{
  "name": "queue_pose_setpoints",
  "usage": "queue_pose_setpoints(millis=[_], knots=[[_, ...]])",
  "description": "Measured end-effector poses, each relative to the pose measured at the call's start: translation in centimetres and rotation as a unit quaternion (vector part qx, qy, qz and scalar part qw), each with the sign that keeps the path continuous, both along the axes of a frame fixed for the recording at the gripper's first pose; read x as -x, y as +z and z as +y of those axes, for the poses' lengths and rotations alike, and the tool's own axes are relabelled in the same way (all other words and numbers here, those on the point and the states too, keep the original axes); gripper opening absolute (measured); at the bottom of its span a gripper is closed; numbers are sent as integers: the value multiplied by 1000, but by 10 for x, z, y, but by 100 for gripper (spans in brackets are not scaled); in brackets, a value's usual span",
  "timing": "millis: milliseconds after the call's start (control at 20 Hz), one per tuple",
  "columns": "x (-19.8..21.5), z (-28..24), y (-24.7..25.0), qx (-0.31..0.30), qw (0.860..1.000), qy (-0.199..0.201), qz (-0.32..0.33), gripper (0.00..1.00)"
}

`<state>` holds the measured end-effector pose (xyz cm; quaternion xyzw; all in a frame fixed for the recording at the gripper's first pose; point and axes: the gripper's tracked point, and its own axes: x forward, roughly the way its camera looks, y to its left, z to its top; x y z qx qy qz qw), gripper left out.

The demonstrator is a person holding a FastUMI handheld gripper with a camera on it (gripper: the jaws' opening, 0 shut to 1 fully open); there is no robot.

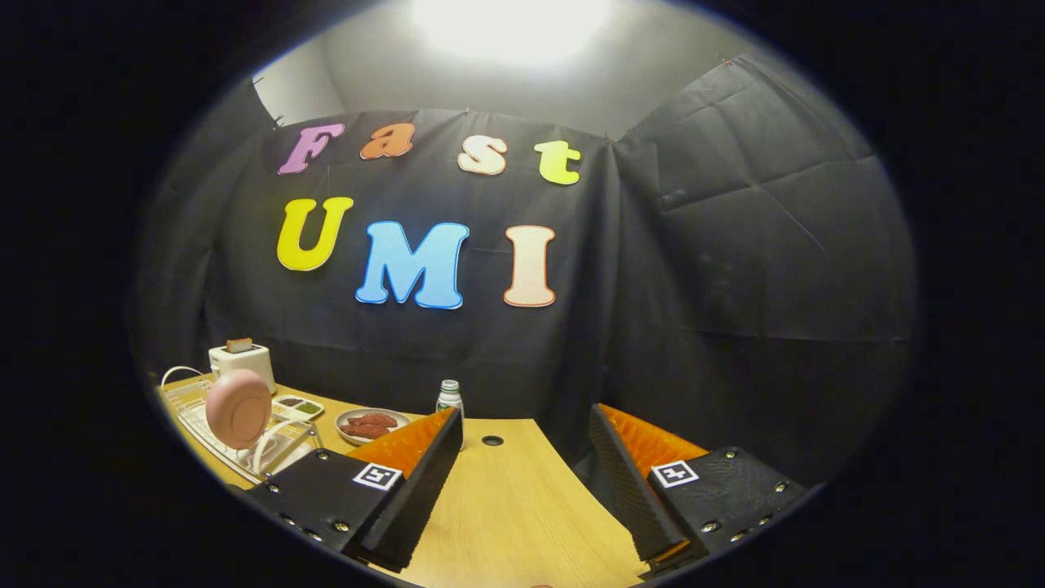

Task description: Take the plate from the dish rack, then take the spoon from the basket and place it into the plate.

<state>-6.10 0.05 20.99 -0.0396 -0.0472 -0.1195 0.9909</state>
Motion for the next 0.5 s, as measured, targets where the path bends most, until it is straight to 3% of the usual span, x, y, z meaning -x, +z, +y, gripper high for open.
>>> queue_pose_setpoints(millis=[250, 500], knots=[[14, 48, 36, -3, 1000, 13, -22, 95], [17, 103, 61, -1, 998, 58, -34, 96]])
